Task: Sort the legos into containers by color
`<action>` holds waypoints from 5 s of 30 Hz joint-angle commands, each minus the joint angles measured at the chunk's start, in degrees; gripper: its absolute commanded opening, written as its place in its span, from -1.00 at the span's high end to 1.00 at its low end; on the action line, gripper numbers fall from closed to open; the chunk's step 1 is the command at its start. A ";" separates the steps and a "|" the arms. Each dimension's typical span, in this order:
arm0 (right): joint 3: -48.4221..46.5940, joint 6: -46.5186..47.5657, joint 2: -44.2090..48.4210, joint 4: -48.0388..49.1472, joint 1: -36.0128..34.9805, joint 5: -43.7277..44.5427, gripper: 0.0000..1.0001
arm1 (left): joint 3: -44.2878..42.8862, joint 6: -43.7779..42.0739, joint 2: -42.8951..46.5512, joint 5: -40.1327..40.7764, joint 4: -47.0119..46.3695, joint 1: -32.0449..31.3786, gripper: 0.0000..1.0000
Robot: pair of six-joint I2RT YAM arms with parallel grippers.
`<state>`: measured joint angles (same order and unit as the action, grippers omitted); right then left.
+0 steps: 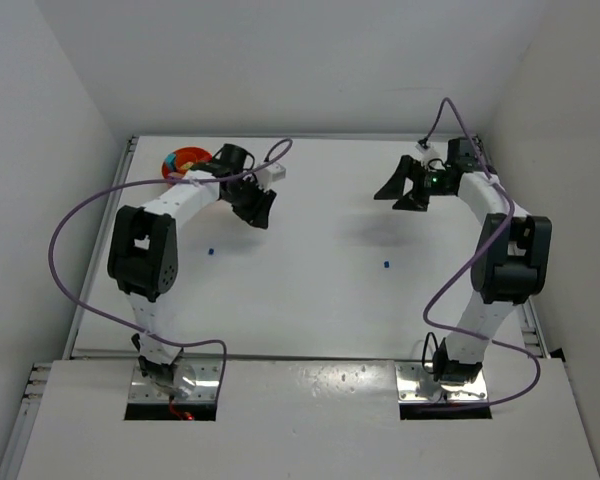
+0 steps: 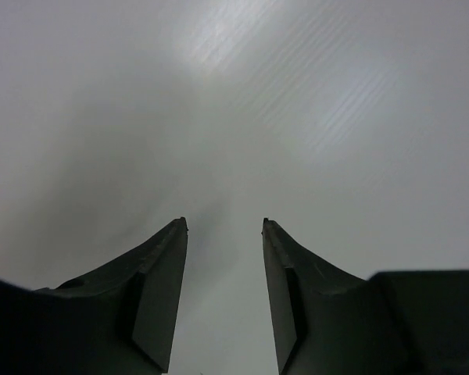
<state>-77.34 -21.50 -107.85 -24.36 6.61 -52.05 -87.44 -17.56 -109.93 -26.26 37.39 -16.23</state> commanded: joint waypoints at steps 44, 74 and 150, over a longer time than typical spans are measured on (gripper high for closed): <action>-1.50 23.08 3.79 -16.95 -0.64 17.16 -0.83 | 14.58 3.24 -0.72 20.64 4.36 14.30 0.12; -3.78 23.61 1.69 -16.95 -1.16 17.69 -0.83 | -18.88 10.17 -3.97 7.80 7.88 12.71 0.83; 0.43 9.02 4.49 -8.34 2.35 40.97 -0.85 | -12.41 -14.77 -2.66 -13.19 3.57 -9.51 0.12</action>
<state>-78.08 -6.87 -106.24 -35.90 6.92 -16.08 -103.39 -23.62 -113.91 -31.55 33.93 -21.58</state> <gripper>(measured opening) 0.921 0.438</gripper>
